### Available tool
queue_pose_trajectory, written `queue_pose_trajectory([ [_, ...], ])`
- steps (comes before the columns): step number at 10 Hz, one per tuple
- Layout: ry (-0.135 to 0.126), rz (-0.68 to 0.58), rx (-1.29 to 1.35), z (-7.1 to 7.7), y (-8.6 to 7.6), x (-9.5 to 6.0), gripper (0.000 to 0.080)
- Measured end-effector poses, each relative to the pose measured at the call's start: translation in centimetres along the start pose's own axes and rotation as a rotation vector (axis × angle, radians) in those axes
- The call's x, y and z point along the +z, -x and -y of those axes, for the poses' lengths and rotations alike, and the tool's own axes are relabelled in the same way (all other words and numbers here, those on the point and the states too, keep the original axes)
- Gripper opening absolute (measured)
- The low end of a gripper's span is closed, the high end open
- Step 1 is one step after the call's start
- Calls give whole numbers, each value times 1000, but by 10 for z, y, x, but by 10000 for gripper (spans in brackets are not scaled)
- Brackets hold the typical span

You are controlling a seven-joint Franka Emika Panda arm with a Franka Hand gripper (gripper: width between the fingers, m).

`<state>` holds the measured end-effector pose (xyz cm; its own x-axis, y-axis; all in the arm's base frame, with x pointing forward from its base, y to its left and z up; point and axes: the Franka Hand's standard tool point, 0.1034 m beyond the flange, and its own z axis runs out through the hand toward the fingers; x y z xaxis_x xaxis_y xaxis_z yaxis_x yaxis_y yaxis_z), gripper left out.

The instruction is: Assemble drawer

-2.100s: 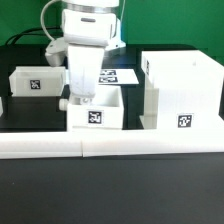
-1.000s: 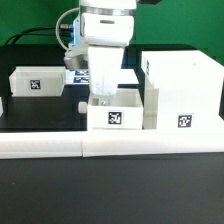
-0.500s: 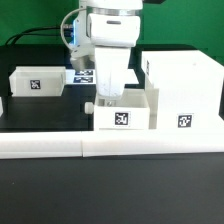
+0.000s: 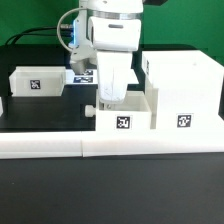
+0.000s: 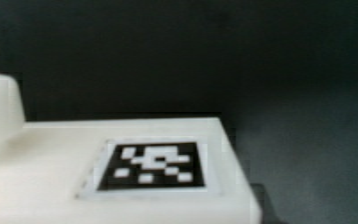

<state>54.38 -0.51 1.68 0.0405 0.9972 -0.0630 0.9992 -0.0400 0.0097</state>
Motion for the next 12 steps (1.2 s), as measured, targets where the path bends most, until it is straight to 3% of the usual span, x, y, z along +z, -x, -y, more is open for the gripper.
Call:
queue_pose_trajectory([
  [2, -25, 3, 2, -2, -3, 2, 42],
  [6, -29, 4, 11, -6, -4, 2, 42],
  [8, 2, -4, 20, -7, -9, 3, 42],
  [10, -3, -3, 26, -6, -6, 4, 42],
  [12, 36, -11, 23, -5, -11, 5, 42],
])
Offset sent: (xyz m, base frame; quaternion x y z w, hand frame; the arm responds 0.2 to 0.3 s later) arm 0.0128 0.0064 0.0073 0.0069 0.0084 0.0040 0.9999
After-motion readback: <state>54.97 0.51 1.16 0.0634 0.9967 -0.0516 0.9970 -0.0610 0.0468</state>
